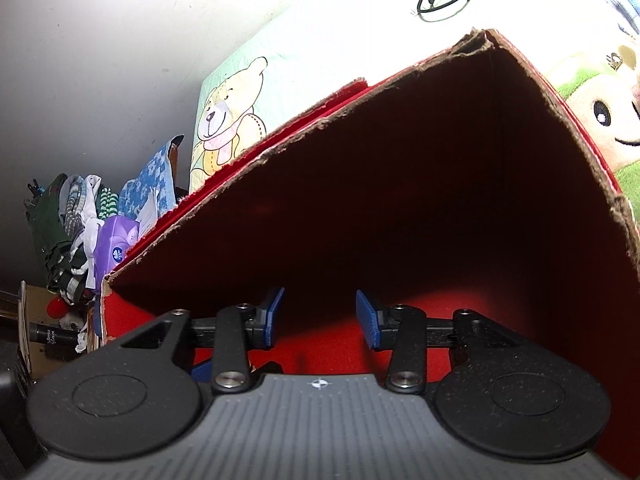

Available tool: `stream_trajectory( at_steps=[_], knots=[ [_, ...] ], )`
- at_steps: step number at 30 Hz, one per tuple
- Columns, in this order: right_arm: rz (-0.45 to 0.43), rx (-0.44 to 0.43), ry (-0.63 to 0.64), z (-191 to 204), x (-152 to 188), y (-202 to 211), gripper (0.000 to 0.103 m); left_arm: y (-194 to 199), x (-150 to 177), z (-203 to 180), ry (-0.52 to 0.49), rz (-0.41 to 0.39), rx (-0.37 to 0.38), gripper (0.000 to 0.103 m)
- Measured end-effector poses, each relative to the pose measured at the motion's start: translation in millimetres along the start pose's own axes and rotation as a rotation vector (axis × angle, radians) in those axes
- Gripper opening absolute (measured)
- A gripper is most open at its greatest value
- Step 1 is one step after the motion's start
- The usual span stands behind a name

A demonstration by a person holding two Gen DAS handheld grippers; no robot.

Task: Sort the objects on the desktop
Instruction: 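Withdraw the right gripper from the box toward the tape roll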

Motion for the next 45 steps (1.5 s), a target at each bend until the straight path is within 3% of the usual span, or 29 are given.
stream_trajectory(
  at_steps=[7,14,17,36,45],
  knots=[
    [0.004,-0.007,-0.004,2.0,-1.3,-1.0,0.031,0.9,-0.3,-0.1,-0.002,-0.011,-0.007,0.051],
    [-0.046,0.002,0.052,3.7,0.9,12.0,0.03,33.6,-3.1,-9.4,-0.016,-0.123,-0.031,0.052],
    [-0.058,-0.035,0.08,4.9,5.8,23.1,0.03,52.5,-2.3,-15.3,-0.014,-0.164,-0.043,0.053],
    [-0.137,-0.183,0.186,-14.4,35.4,96.2,0.03,94.7,47.3,-54.3,0.06,-0.208,-0.107,0.057],
    [-0.201,-0.203,0.23,-28.2,45.2,129.8,0.03,113.7,66.8,-82.4,0.054,-0.244,-0.118,0.061]
  ],
)
Point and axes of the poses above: each gripper's, at about its wrist camera, not at the fingertips, and y roughly against the way its jaws point, z to its left, x to its underside, the point moved 10 cm from there along -y, roughly the way its jaws point, and after that the axes turned 15 degrees about x, right-handed, at the moved point
